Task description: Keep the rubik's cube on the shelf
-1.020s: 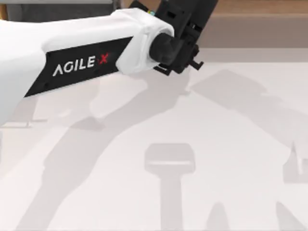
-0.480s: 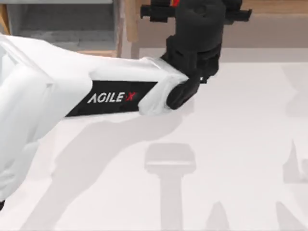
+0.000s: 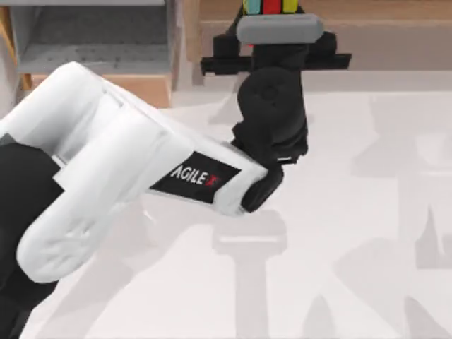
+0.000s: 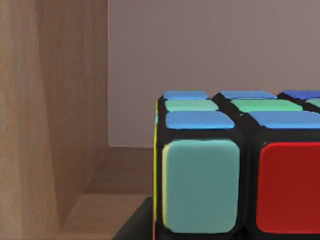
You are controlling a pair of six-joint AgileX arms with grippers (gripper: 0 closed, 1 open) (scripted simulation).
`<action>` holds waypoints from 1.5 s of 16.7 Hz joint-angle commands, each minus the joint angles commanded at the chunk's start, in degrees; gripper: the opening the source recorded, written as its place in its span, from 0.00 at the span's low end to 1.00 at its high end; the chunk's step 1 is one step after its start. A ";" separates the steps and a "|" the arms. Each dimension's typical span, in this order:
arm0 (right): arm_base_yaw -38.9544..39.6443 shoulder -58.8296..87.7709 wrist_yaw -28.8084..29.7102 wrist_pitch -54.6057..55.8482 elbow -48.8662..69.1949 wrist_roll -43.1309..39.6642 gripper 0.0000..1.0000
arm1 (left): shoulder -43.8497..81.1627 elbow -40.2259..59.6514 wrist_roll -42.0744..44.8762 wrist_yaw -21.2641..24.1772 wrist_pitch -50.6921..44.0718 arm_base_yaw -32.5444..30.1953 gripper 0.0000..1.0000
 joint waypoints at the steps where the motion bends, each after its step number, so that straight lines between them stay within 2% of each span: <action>1: 0.00 0.00 0.00 0.00 0.00 0.00 1.00 | 0.63 -0.42 0.53 0.26 0.84 -0.15 0.00; 8: 0.00 0.00 0.00 0.00 0.00 0.00 1.00 | 0.98 -0.44 0.88 0.43 1.35 0.07 0.00; 10: 0.00 0.00 0.00 0.00 0.00 0.00 1.00 | 2.00 1.18 0.57 1.85 2.16 1.45 0.00; 16: 0.00 0.00 0.00 0.00 0.00 0.00 1.00 | 9.48 15.69 -1.68 8.14 6.29 3.86 0.00; 19: 0.00 0.00 0.00 0.00 0.00 0.00 1.00 | 9.57 21.06 -2.04 8.62 2.38 5.96 0.00; 25: 0.00 0.00 0.00 0.00 0.00 0.00 1.00 | 11.36 24.72 -2.51 8.81 -13.88 6.81 0.00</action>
